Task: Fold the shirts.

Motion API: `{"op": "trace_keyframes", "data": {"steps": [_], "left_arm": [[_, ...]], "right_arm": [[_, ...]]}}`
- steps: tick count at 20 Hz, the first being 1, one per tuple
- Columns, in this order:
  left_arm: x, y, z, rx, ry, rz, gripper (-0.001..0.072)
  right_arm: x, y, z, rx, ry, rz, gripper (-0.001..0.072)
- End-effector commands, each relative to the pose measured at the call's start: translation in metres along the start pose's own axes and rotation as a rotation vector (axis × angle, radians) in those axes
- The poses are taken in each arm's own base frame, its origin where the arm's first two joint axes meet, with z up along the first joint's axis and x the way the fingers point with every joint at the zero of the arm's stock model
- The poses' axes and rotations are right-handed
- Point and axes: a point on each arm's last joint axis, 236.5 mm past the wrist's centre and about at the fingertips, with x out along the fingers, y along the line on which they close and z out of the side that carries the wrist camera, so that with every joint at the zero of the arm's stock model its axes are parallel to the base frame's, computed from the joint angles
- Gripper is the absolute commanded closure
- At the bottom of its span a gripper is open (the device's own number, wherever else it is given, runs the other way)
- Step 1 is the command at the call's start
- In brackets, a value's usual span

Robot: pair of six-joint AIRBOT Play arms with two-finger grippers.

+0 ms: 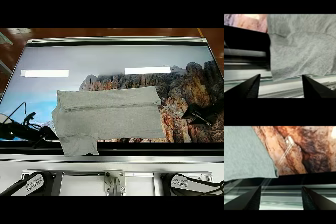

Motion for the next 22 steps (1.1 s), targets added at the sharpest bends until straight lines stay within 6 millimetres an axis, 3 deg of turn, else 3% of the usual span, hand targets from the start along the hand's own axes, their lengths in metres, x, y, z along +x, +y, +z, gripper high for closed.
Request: {"op": "trace_keyframes", "data": {"steps": [1,9,14,16,17,19,22], "left_arm": [[0.034,0.001,-0.011,-0.029,-0.062,-0.082,0.0105],[0.051,0.016,0.006,-0.068,-0.09,-0.055,0.0105],[0.072,-0.013,0.014,-0.002,-0.081,-0.145,0.0137],[0.077,-0.017,0.013,-0.003,-0.067,-0.156,0.0543],[0.076,-0.018,0.011,-0.002,-0.061,-0.16,0.0644],[0.074,-0.018,0.007,-0.013,-0.043,-0.175,0.0665],[0.068,-0.02,-0.002,0.008,-0.005,-0.213,0.0665]], "right_arm": [[0.008,0.003,-0.01,-0.001,-0.002,0.046,0.0086],[0.007,0.001,-0.001,0.011,-0.039,0.039,0.0086],[0.007,0.002,-0.001,0.044,-0.039,0.044,0.0086],[0.007,0.002,-0.003,0.054,-0.032,0.044,0.0086],[0.008,0.0,-0.005,0.054,-0.022,0.035,0.0085],[0.017,-0.009,-0.022,0.059,0.045,0.008,0.0084],[0.05,-0.004,-0.065,0.045,0.195,0.075,0.0083]]}}
